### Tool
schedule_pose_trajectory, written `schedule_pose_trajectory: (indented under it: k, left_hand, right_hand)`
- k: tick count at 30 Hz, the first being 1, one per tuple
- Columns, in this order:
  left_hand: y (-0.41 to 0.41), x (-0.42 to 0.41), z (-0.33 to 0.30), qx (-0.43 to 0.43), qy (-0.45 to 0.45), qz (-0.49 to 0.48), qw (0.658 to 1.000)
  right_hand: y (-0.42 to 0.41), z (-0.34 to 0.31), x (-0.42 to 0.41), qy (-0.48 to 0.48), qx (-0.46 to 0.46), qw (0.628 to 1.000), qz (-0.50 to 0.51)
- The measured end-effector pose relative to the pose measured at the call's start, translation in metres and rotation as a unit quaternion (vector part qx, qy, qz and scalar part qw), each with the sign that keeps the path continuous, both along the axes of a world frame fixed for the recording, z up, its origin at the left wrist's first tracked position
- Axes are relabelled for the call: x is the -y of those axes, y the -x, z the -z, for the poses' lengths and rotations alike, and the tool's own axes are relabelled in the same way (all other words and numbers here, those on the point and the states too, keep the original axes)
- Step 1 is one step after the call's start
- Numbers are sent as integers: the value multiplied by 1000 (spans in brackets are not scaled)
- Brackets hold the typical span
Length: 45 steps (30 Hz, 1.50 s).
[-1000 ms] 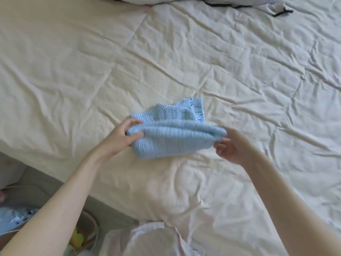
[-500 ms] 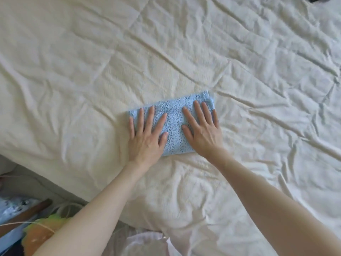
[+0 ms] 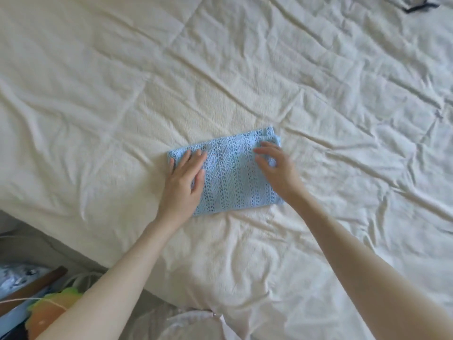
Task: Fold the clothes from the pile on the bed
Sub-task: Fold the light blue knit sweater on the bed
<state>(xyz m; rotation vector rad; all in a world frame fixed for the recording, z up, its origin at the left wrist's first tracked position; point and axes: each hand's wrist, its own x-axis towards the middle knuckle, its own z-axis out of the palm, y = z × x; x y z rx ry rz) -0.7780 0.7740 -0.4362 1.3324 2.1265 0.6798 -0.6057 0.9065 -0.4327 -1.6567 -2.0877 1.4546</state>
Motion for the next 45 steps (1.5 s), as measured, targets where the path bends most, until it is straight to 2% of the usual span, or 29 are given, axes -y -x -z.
schedule_pose_trajectory:
  k: [1, 3, 4, 6, 7, 9, 13, 18, 25, 32, 34, 40, 45]
  left_hand:
    - [7, 4, -8, 41, -46, -68, 996]
    - [23, 13, -18, 91, -74, -205, 972]
    - [31, 16, -19, 120, -60, -267, 954]
    - [42, 19, -13, 220, 7, -351, 910]
    - [44, 19, -9, 278, 50, -364, 888]
    - [42, 17, -2, 340, 124, -340, 868]
    - [39, 10, 2, 385, 157, -299, 859]
    - [39, 9, 6, 440, 146, -324, 825]
    - [43, 11, -11, 454, 157, -286, 829]
    - [42, 45, -52, 427, 179, -257, 848]
    - [36, 59, -69, 423, 185, -252, 850]
    - [-19, 95, -121, 412, 211, -216, 860]
    - [-110, 115, -161, 401, 231, -124, 878]
  right_hand:
    - [-6, -8, -7, 1, -16, 996, 92]
    - [-19, -16, -22, 11, 21, 972, 232]
    - [-27, -17, -29, 49, 46, 962, 264]
    - [-38, -13, -40, 206, 52, 942, 260]
    - [-40, -11, -43, 295, 39, 922, 246]
    - [-40, -5, -45, 388, 25, 897, 209]
    - [-39, 3, -47, 401, 9, 895, 195]
    - [-37, 9, -43, 420, -8, 882, 214]
    - [-42, -9, -32, 437, -54, 883, 163]
    - [-55, -39, 25, 487, -88, 849, 184]
    - [-66, -52, 47, 480, -99, 850, 194]
    - [-139, -110, 119, 450, -149, 849, 235]
    - [-240, -163, 198, 372, -175, 853, 322]
